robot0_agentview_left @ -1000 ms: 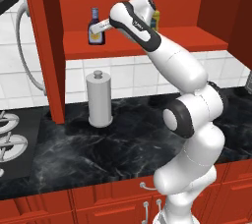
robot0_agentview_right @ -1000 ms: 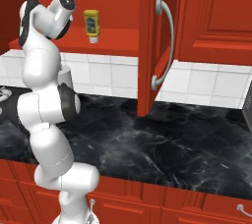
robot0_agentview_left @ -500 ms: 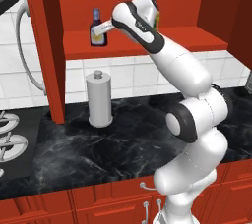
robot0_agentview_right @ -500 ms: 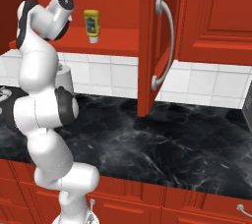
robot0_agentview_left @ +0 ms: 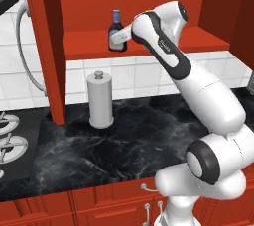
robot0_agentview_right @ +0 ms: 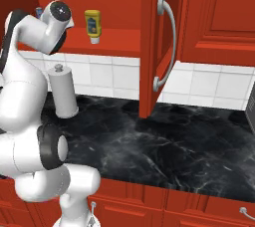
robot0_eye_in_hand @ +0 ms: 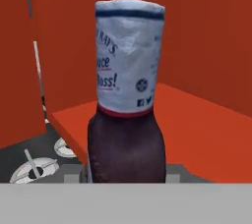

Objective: Take 2 condiments from the cabinet and move them on the counter near the stove.Make sure the condiments are lined up with each other, next to each other.

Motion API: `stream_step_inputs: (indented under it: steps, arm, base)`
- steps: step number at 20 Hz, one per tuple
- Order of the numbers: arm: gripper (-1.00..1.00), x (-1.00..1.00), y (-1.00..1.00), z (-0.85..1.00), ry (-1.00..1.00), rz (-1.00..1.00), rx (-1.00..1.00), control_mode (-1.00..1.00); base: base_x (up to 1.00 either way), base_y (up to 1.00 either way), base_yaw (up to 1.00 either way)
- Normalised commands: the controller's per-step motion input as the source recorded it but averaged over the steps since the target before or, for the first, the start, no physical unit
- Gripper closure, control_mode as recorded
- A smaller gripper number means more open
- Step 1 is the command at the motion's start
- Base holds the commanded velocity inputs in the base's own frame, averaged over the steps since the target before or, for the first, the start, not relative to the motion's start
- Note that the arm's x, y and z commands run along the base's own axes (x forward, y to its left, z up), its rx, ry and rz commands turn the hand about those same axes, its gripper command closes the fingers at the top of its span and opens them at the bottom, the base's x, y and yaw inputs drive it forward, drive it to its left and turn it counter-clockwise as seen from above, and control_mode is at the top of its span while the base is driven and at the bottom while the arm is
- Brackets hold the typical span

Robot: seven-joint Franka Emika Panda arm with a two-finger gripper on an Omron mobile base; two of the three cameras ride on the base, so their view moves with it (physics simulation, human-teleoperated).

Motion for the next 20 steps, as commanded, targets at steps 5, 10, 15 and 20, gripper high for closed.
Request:
stream_step_inputs:
  steps: [5,10,15,20]
  arm:
    - [1.0,-1.0,-0.65,0.44,-0.07,-0.32,0.0,-1.0]
    - [1.0,-1.0,-0.54,0.34,-0.01,-0.36,0.0,-1.0]
    - [1.0,-0.98,-0.37,0.02,0.0,-0.35,0.0,-1.0]
    - [1.0,-0.63,-0.36,-0.01,0.0,-0.27,0.0,-1.0]
  base:
    - [0.0,0.0,0.0]
    - [0.0,0.0,0.0]
    - [0.0,0.0,0.0]
    - [0.0,0.0,0.0]
